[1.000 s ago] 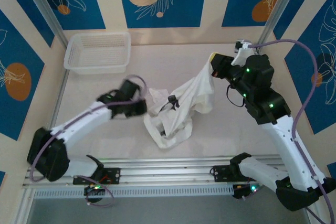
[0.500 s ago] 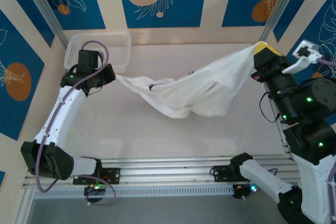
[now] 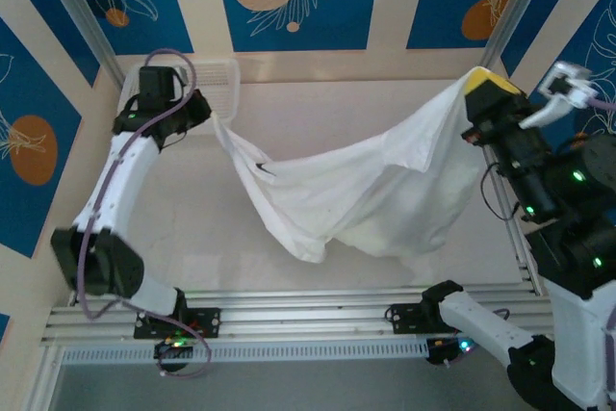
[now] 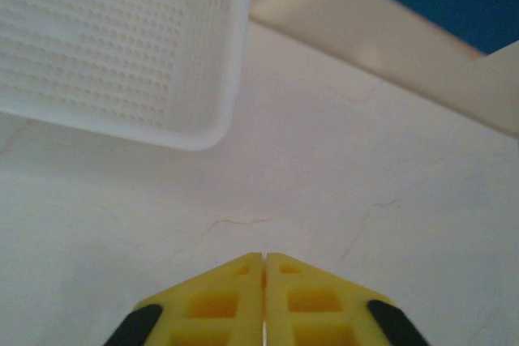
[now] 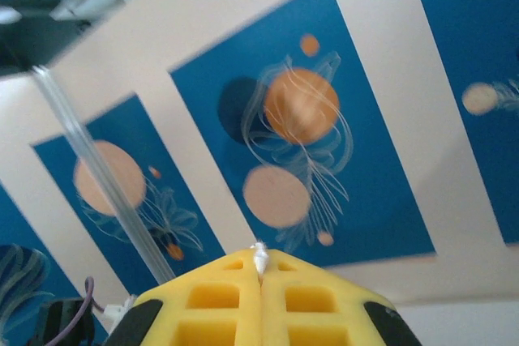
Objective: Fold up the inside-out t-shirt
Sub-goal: Flatten out the T-shirt at the center of the table.
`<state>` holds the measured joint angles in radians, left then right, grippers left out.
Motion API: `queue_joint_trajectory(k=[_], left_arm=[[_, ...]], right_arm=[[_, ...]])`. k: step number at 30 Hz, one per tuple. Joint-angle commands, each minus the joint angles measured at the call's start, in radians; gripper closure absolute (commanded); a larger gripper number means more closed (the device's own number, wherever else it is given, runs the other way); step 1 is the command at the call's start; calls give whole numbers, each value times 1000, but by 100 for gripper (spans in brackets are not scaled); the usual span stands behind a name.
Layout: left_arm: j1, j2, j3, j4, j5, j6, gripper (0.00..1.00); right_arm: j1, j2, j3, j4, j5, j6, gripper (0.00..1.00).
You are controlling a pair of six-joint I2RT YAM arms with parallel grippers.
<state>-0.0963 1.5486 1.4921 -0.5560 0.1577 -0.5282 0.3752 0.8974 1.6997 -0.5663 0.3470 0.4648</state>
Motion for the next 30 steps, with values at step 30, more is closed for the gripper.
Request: queue_joint_trajectory(k=[30], left_arm=[[-639,86,-415,-87,-182,-501,62]], right_arm=[[-199,151,-239,-186,-284,184,100]])
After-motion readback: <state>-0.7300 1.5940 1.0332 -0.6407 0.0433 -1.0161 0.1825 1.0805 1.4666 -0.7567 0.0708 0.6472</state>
